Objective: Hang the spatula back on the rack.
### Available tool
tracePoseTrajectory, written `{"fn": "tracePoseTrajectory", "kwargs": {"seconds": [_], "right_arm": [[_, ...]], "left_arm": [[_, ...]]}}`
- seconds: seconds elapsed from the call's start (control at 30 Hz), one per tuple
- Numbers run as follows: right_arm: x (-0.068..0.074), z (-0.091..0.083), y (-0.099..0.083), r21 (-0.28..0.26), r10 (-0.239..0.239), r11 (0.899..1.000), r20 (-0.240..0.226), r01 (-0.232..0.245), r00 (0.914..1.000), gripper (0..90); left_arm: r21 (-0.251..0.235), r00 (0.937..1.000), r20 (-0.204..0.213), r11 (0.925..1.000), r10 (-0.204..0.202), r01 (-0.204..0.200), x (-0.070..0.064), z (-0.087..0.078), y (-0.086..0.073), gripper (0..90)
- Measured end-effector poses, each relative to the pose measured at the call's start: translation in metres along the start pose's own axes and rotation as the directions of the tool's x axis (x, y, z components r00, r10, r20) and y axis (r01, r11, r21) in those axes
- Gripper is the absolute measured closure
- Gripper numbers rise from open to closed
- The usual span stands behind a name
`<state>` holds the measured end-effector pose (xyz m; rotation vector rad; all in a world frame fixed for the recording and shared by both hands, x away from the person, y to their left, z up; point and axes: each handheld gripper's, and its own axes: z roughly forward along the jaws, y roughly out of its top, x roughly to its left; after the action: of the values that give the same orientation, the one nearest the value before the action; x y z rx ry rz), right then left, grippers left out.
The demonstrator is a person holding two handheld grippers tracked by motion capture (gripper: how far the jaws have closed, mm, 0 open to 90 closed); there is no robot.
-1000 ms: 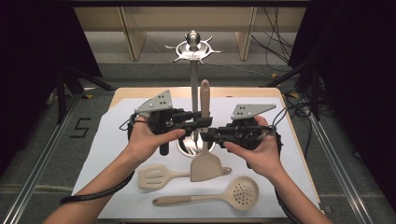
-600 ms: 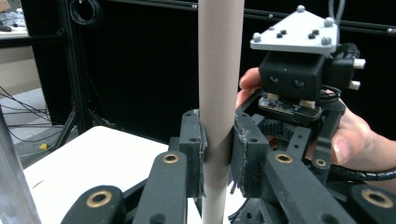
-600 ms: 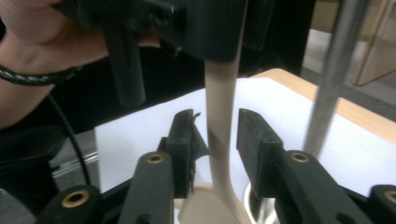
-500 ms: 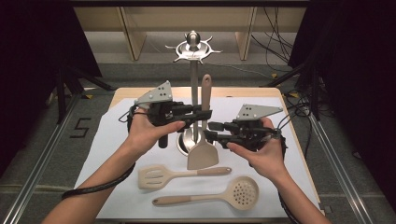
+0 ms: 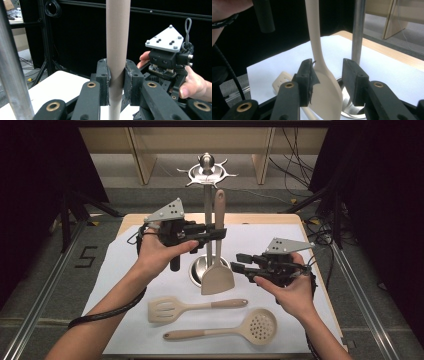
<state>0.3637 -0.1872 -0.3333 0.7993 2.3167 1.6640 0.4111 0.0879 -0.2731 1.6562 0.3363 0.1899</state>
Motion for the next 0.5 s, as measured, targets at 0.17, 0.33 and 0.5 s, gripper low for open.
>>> {"fn": "tracePoseTrajectory", "kwargs": {"seconds": [0.17, 0.33, 0.5], "right_arm": [[-0.001, -0.002, -0.003, 0.010, 0.027, 1.000, 0.019, -0.027, 0.9995, 61.4], [-0.003, 0.000, -0.003, 0.002, 0.018, 1.000, 0.003, -0.018, 0.9998, 61.4], [-0.004, 0.000, -0.004, 0.004, 0.023, 1.000, 0.009, -0.023, 0.9997, 61.4]], "left_arm": [[0.004, 0.9985, -0.012, 0.9985, -0.054, 0.054, 0.001, 0.000, 0.001, 75.6], [0.002, 0.9986, -0.021, 0.9988, -0.049, 0.049, 0.006, 0.000, 0.001, 75.5], [0.004, 0.9977, -0.026, 0.9980, -0.063, 0.063, 0.007, 0.001, -0.001, 75.5]]}}
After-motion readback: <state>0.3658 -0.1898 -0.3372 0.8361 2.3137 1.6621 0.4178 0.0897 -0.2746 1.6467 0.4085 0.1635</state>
